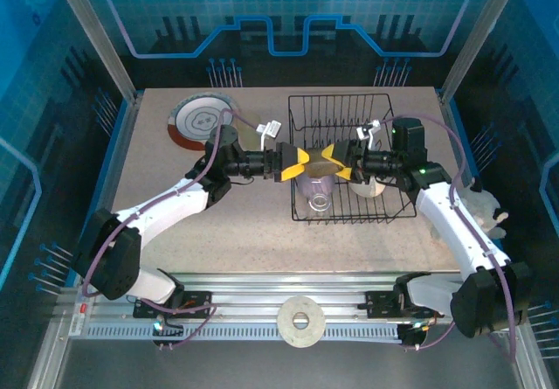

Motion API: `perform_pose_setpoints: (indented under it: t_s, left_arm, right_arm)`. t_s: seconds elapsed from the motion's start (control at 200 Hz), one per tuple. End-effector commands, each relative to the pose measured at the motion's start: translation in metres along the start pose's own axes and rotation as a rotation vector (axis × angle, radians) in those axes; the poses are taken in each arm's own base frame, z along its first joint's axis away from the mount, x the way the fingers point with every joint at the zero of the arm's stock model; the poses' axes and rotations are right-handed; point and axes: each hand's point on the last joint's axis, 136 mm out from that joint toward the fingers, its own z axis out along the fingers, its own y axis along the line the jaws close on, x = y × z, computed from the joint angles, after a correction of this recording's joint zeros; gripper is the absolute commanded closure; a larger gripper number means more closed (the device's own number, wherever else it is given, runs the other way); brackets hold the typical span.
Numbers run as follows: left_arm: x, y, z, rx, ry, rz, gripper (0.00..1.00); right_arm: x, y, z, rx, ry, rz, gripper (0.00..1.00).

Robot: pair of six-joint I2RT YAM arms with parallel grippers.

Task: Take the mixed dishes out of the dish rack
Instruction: Place the cup at the top-left of the table.

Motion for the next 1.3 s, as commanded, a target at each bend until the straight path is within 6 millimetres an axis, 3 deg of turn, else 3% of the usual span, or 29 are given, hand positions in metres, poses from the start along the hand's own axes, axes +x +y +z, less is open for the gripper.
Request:
perform_pose_setpoints:
  t_s: [0.0, 0.245, 0.365, 0.59, 0.806, 0.906, 0.976, 1.031, 1.131, 1.296]
  left_arm:
    - [-0.007, -0.032, 0.005, 0.097, -0.004, 0.06, 0.1]
    - [-0.009, -0.046, 0.005, 0.168, -0.02, 0.041, 0.18]
    - [-0.01, -0.05, 0.006, 0.189, -0.027, 0.029, 0.29]
    - [-0.009, -0.051, 0.009, 0.186, -0.019, 0.005, 0.59]
    - [-0.01, -0.047, 0.011, 0.171, -0.022, -0.019, 1.0]
    - [-0.011, -0.043, 0.012, 0.155, -0.028, -0.03, 1.0]
    - [-0.011, -0.041, 0.012, 0.148, -0.031, -0.034, 1.0]
    - [-0.012, -0.04, 0.012, 0.143, -0.034, -0.034, 1.0]
    - [-0.011, -0.039, 0.012, 0.133, -0.039, -0.037, 1.0]
    - [-0.009, -0.037, 0.009, 0.09, -0.042, -0.027, 1.0]
  right_arm:
    - [0.004, 0.011, 0.003, -0.057, 0.027, -0.023, 0.66]
    - [0.006, 0.011, 0.009, -0.068, 0.044, -0.019, 0.66]
    - [0.006, 0.01, 0.01, -0.067, 0.046, -0.016, 0.66]
    - [0.005, 0.012, 0.014, -0.079, 0.053, -0.019, 0.66]
    - [0.006, 0.014, 0.016, -0.093, 0.062, -0.024, 0.66]
    - [0.005, 0.016, 0.017, -0.101, 0.064, -0.026, 0.64]
    - [0.004, 0.019, 0.016, -0.103, 0.058, -0.032, 0.56]
    - [0.003, 0.021, 0.016, -0.107, 0.054, -0.037, 0.43]
    - [0.002, 0.024, 0.014, -0.111, 0.045, -0.044, 0.01]
    - [-0.005, 0.022, 0.006, -0.052, -0.021, -0.084, 0.0]
